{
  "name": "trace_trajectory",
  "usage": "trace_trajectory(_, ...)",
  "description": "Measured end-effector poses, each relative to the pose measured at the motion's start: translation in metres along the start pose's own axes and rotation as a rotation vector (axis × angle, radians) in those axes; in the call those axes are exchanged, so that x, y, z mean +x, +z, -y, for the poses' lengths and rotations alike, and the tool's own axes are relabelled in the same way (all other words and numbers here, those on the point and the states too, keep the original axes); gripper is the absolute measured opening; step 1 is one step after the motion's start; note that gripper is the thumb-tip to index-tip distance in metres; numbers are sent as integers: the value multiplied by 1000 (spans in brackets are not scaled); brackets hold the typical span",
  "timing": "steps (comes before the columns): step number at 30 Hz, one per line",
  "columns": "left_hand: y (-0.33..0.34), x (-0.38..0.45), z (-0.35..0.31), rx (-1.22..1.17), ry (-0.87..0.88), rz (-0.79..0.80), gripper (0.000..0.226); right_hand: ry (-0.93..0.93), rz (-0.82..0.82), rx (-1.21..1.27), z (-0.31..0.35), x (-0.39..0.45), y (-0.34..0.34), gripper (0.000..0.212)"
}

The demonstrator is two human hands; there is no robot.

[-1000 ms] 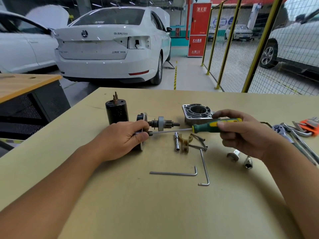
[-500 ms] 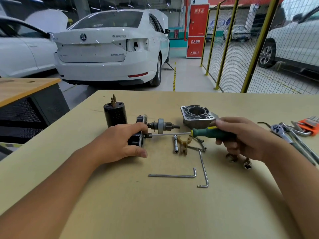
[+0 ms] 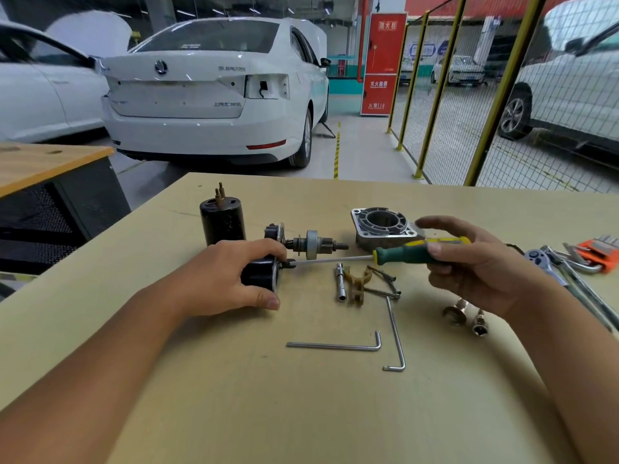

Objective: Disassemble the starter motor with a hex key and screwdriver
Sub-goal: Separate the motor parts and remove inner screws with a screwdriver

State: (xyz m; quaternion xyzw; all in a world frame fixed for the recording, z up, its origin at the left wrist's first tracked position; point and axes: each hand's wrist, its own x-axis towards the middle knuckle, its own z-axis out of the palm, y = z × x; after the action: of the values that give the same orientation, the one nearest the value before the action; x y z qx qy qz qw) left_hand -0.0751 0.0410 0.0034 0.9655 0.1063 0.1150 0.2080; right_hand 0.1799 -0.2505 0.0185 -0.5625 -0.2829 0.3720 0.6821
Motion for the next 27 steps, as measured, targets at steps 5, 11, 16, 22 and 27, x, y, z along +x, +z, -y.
trace_trajectory(5, 1, 0, 1, -38, 0, -4, 61, 19, 5, -61, 3, 0, 8, 40)
trace_trajectory(11, 3, 2, 4, -119, -12, 26, 64, 46, 39, -113, 3, 0, -3, 48)
trace_trajectory(16, 3, 3, 8, -112, -20, 15, 62, 94, -13, -193, 2, -3, 9, 36)
trace_trajectory(22, 2, 3, 9, -99, -17, 15, 63, -5, 14, -96, 6, -4, 6, 37)
trace_trajectory(27, 3, 3, 9, -100, -33, 5, 64, 22, -20, -181, 5, -3, 13, 32)
